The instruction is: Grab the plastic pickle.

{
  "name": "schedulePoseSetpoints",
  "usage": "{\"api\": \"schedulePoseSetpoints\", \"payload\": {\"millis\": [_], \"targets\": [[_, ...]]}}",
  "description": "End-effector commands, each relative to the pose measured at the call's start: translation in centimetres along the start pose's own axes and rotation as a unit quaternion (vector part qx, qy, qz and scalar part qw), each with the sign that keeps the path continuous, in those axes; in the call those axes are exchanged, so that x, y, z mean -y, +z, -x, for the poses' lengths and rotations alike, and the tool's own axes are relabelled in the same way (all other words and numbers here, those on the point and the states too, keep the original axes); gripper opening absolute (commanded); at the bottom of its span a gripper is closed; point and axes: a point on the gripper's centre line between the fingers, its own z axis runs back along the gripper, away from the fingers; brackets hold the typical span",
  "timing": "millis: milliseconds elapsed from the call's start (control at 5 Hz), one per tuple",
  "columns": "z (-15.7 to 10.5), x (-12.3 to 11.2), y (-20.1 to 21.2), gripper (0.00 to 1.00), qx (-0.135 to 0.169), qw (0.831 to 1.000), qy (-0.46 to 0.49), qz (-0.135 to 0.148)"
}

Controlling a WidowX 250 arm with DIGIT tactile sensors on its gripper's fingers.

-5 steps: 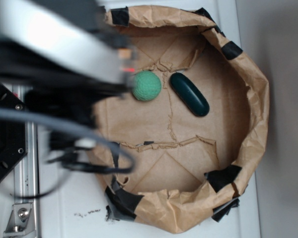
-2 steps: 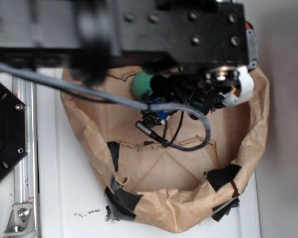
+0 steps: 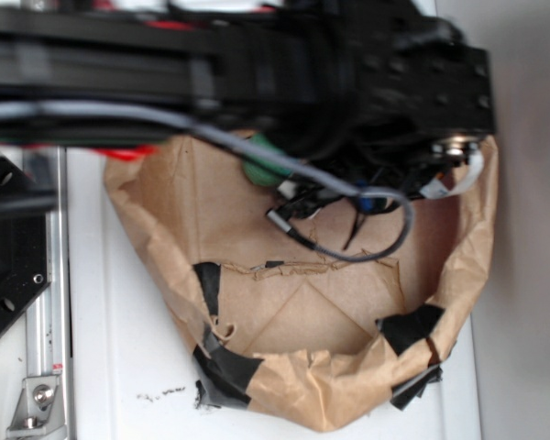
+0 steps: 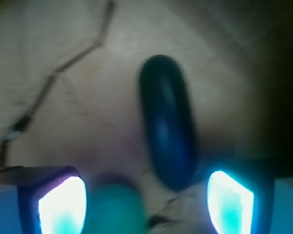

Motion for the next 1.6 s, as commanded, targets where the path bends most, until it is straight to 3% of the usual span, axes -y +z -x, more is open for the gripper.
{"api": "schedulePoseSetpoints", "payload": {"millis": [0, 200, 400, 600, 800, 1000, 1200, 1400], "targets": [[-2.7, 0.7, 0.0, 1.0, -0.049, 0.997, -0.012, -0.051], [-2.9, 0.6, -0.9, 0.97, -0.082, 0.995, -0.014, -0.051], [-2.0, 0.2, -1.2, 0.0, -0.066, 0.997, 0.031, -0.04], [-1.5, -0.2, -0.9, 0.0, -0.052, 0.996, 0.059, -0.041], [0.1, -0.4, 1.9, 0.0, -0.03, 0.993, 0.097, -0.068], [1.0, 0.8, 6.1, 0.0, 0.012, 0.989, 0.111, -0.094], [2.6, 1.4, 10.0, 0.0, 0.062, 0.982, 0.149, -0.1], [4.1, 2.2, 11.8, 0.0, 0.121, 0.961, 0.237, -0.071]]}}
